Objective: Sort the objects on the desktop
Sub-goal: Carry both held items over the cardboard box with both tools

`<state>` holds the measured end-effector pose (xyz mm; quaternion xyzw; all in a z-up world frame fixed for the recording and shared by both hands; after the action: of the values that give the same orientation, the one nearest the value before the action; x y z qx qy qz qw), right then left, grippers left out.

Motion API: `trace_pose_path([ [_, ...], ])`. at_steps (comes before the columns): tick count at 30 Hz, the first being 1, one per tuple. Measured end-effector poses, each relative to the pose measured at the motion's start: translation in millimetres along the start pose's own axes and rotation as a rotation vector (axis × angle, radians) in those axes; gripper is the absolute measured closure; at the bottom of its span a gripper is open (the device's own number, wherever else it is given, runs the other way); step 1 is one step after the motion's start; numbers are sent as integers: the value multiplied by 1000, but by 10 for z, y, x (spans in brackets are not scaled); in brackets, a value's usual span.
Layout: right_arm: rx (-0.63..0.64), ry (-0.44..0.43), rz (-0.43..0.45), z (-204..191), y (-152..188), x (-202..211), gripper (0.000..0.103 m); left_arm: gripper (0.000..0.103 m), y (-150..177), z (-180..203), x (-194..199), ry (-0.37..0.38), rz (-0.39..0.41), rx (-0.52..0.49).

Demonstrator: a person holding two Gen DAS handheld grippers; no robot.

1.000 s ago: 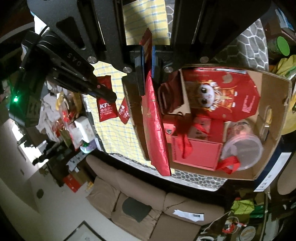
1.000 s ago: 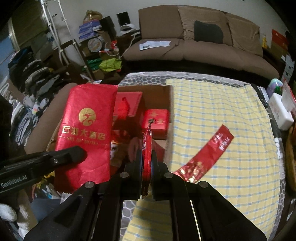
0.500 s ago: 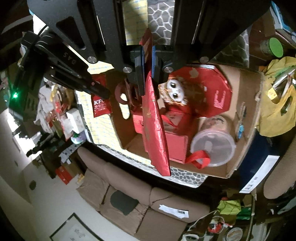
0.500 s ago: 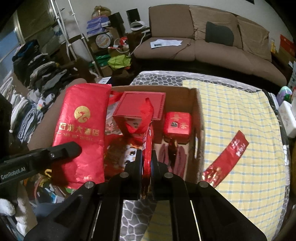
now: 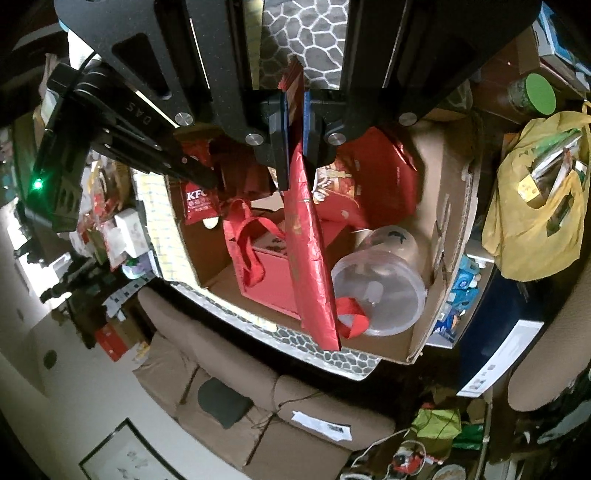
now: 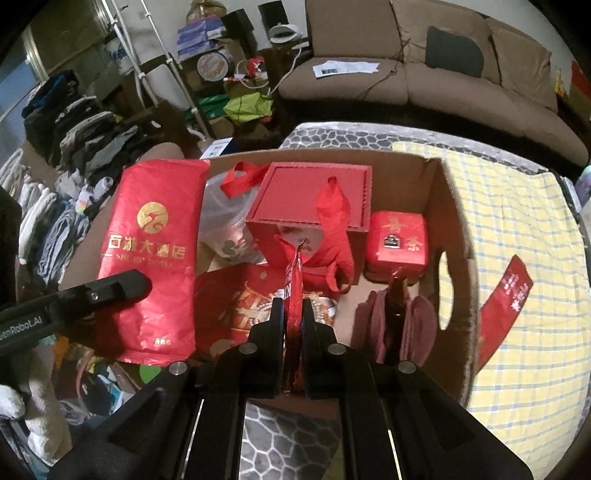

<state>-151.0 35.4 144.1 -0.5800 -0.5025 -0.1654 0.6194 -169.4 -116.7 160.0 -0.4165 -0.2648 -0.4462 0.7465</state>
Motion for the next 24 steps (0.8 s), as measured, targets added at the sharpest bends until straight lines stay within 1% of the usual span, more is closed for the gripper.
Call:
trace_pose_path([
  [10, -23, -16, -32, -45, 3, -296, 96, 98, 9, -63, -262, 7, -71, -35],
  [14, -33, -19, -42, -39, 17, -383, 96, 98, 22, -133, -354, 22, -84, -5],
  [24, -34, -14, -70, 3, 51, -529, 93, 98, 76, -223, -472, 17, -94, 16],
])
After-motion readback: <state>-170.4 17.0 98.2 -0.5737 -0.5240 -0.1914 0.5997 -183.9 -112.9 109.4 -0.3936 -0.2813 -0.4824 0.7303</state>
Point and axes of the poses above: each gripper's, at about its wrist camera, not at the fingertips, and x roughly against the way its jaws point, z to its right, y to its underside, the point moved 6 cm from there along -x, roughly the way its jaws point, and after that the axes turned 4 degrees about x, right-handed, at the moved point
